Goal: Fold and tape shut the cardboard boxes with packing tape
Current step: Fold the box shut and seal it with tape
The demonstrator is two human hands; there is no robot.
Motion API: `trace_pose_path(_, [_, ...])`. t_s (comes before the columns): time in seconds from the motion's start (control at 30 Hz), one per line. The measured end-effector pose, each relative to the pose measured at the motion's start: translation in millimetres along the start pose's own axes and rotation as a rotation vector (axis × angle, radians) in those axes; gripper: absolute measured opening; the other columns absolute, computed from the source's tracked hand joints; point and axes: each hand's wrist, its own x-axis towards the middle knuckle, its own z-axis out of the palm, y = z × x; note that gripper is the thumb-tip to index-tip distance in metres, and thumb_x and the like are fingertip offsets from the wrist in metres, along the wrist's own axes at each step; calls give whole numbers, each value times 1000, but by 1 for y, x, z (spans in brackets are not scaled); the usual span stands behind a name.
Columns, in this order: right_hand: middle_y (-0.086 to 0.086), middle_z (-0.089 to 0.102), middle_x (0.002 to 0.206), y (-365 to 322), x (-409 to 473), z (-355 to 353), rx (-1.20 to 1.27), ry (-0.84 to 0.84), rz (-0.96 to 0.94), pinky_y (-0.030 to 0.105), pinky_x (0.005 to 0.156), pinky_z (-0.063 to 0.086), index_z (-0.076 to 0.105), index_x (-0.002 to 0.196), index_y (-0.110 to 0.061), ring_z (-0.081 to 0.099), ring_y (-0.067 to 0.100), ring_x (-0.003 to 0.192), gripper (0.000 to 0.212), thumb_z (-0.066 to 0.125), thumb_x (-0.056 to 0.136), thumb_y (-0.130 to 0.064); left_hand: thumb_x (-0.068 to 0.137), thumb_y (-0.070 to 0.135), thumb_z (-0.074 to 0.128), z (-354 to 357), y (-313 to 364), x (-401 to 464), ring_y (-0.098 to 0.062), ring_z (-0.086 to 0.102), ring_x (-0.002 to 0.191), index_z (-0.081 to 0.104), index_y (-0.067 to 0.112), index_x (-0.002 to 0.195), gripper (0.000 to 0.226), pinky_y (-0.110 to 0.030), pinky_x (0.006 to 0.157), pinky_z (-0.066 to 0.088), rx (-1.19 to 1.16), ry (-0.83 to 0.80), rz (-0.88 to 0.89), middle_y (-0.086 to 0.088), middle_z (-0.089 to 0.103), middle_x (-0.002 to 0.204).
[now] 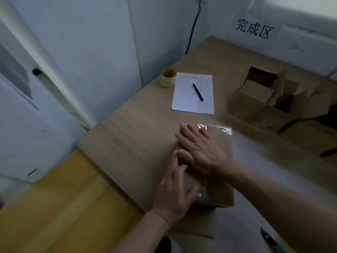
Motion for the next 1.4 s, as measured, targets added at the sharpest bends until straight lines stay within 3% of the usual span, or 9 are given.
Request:
trace_pose_path(0.27, [-9, 36, 154, 41, 75, -12, 11, -81, 49, 47, 103, 40, 19, 150, -44, 45, 25, 133, 57, 14, 97, -64, 88, 46, 53, 6, -2, 5, -31, 43, 137, 50, 9, 119, 48, -32, 97, 48, 78, 12, -47, -20, 24, 157])
trace_pose_path(0.4, [-3, 61, 128, 65, 69, -17, 39, -29, 248, 41, 90, 44, 50, 122, -40, 56, 26, 114, 51, 14, 96, -66, 86, 44, 55, 8, 1, 4, -28, 46, 135, 50, 9, 119, 48, -30, 95, 48, 71, 41, -63, -17, 25, 157])
trace_pose_path(0.6, [9, 65, 113, 97, 13, -2, 191, 153, 506, 36, 78, 40, 58, 97, -28, 57, 33, 108, 41, 24, 101, -52, 86, 47, 50, 8, 4, 4, -26, 44, 135, 49, 11, 124, 52, -30, 95, 45, 64, 15, -90, -8, 16, 161])
trace_pose_path(0.67, [12, 56, 131, 88, -2, 12, 432, 320, 604, 36, 95, 38, 58, 124, -24, 48, 29, 124, 35, 36, 102, -40, 85, 50, 46, 6, 4, 6, -26, 42, 136, 49, 10, 126, 57, -32, 96, 44, 64, -11, -106, -6, 11, 162])
trace_pose_path(0.77, [5, 33, 157, 57, -34, 31, 751, 440, 718, 30, 112, 25, 21, 156, -23, 31, 22, 143, 61, 45, 101, -35, 84, 53, 41, 4, 6, 6, -27, 46, 133, 42, 11, 131, 63, -34, 94, 43, 48, -35, -118, -6, 10, 163])
trace_pose_path(0.87, [-1, 30, 159, 21, -73, 50, 798, 437, 754, 30, 107, 29, 9, 156, -35, 36, 22, 141, 69, 47, 100, -42, 85, 53, 44, 3, 6, 6, -27, 50, 129, 29, 18, 135, 63, -35, 92, 44, 37, -53, -104, -7, 14, 162])
trace_pose_path(1.07, [-1, 36, 157, -31, -119, 65, 735, 497, 748, 18, 100, 29, 19, 156, -31, 40, 17, 137, 69, 55, 98, -37, 88, 34, 66, 4, 4, 0, -30, 47, 132, 48, 8, 129, 52, -37, 94, 43, 10, -62, -86, -8, 12, 162])
trace_pose_path(1.27, [1, 45, 151, -44, -124, 65, 734, 603, 781, 24, 101, 38, 27, 154, -31, 48, 19, 131, 65, 57, 97, -34, 81, 51, 66, -11, 2, 29, -26, 36, 132, 41, 14, 133, 69, -35, 102, 33, 89, -145, -76, -5, 18, 153])
trace_pose_path(1.4, [0, 43, 152, -43, -124, 63, 738, 595, 789, 24, 103, 36, 27, 154, -32, 47, 19, 133, 64, 56, 97, -34, 85, 70, 45, -5, 3, 94, -34, 5, 145, 10, 25, 153, 89, -43, 117, 14, 334, -372, 46, 4, -18, 160])
